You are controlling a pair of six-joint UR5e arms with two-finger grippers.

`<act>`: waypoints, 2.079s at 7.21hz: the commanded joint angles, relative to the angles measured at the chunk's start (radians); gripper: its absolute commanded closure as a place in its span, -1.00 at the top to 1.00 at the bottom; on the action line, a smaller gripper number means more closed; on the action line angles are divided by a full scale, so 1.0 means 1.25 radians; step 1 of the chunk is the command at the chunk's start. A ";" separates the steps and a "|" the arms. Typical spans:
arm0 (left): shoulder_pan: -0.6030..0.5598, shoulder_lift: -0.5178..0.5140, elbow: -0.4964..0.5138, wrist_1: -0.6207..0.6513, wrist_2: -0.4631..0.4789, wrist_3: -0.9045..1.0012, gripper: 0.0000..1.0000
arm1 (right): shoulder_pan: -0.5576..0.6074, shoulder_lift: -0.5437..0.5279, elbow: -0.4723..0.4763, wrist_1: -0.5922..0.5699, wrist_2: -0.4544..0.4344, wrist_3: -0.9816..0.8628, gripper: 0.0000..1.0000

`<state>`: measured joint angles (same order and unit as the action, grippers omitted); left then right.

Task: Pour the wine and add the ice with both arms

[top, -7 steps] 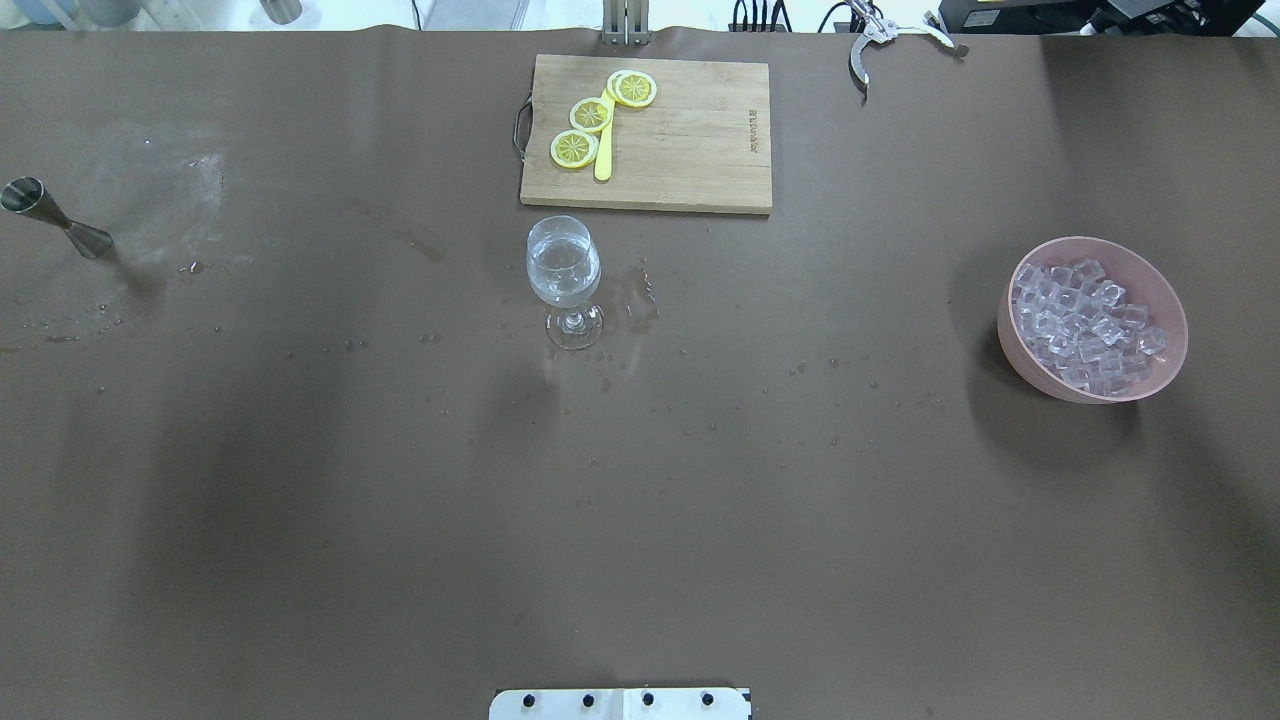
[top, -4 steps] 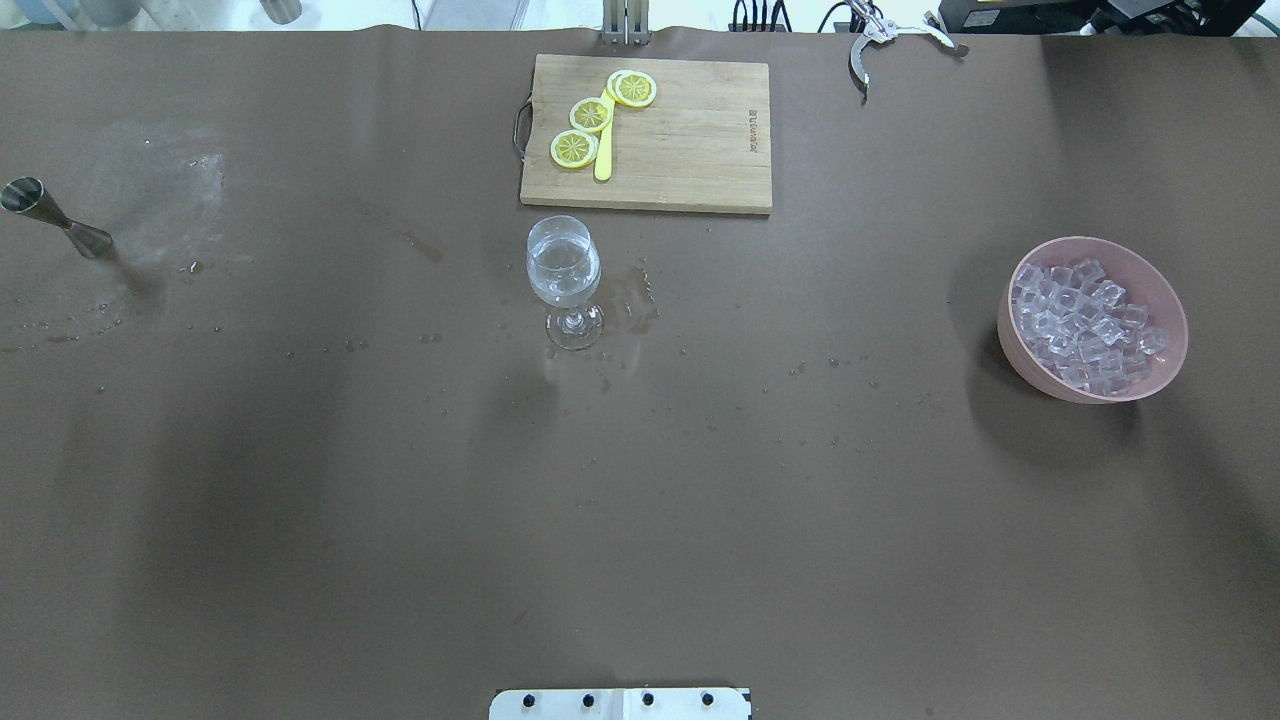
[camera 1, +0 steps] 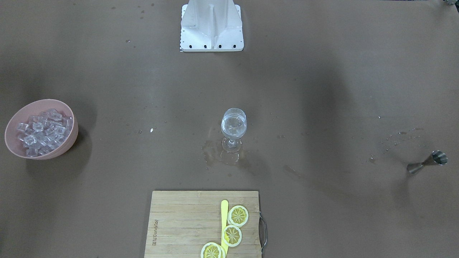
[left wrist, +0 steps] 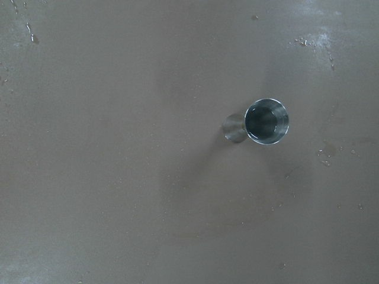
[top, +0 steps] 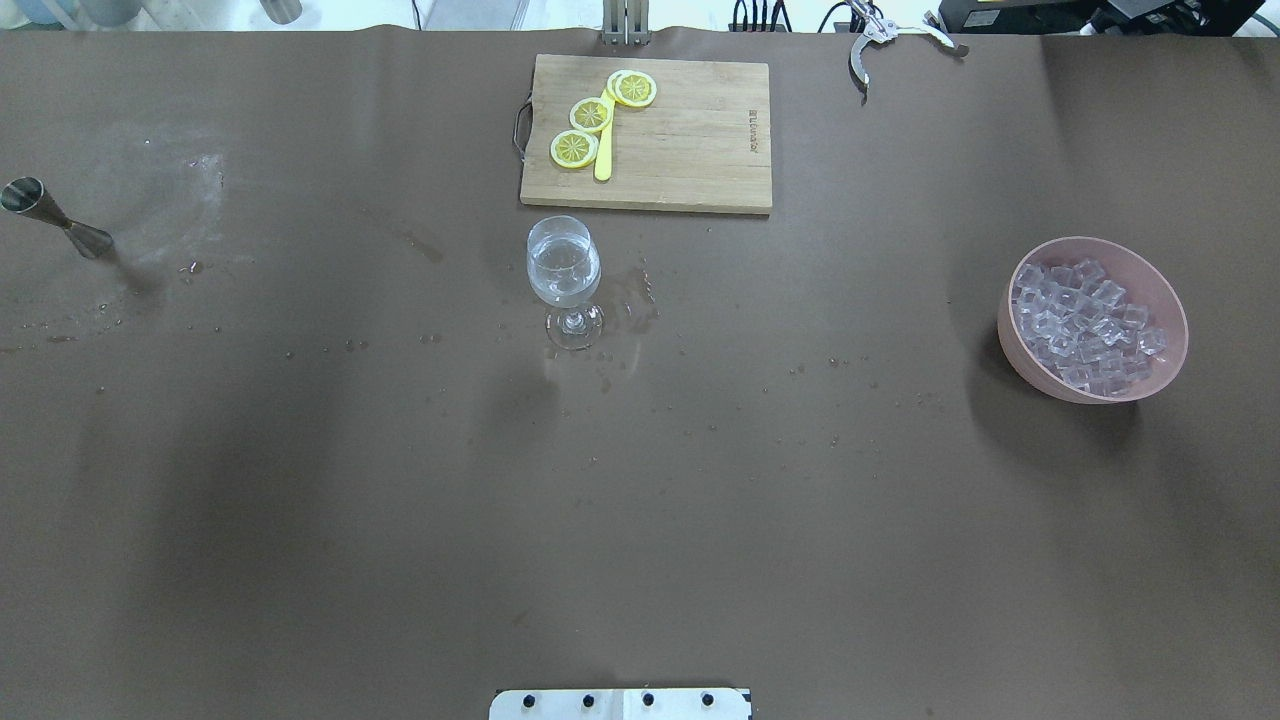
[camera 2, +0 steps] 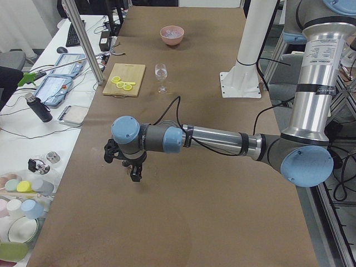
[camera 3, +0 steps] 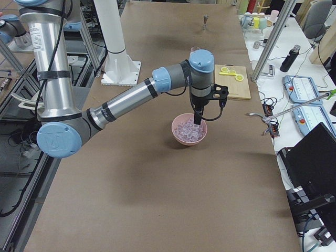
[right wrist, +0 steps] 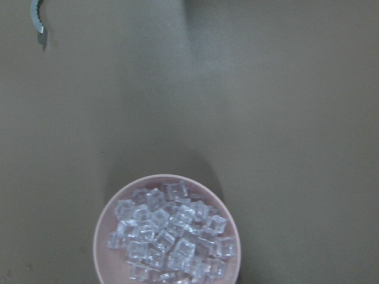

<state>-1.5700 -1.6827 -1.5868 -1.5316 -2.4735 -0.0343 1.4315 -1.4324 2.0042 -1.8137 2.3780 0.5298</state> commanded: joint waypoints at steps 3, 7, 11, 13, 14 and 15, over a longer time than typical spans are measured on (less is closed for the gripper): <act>0.053 0.011 0.244 -0.563 0.057 -0.281 0.96 | -0.128 0.030 -0.023 0.010 -0.062 0.119 1.00; 0.203 0.050 0.280 -0.883 0.274 -0.551 0.95 | -0.158 0.030 -0.154 0.134 -0.060 0.133 1.00; 0.378 0.126 0.278 -1.169 0.537 -0.749 0.95 | -0.187 0.050 -0.209 0.134 -0.058 0.139 0.99; 0.480 0.137 0.280 -1.218 0.709 -0.780 0.94 | -0.205 0.059 -0.242 0.160 -0.056 0.147 0.91; 0.499 0.137 0.282 -1.233 0.752 -0.795 0.94 | -0.216 0.060 -0.297 0.251 -0.057 0.176 0.91; 0.521 0.150 0.285 -1.267 0.810 -0.801 0.94 | -0.239 0.070 -0.315 0.313 -0.059 0.248 0.91</act>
<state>-0.9580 -1.5085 -1.2346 -3.0718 -1.5504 -1.0208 1.1610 -1.3561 1.6551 -1.5229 2.3068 0.7590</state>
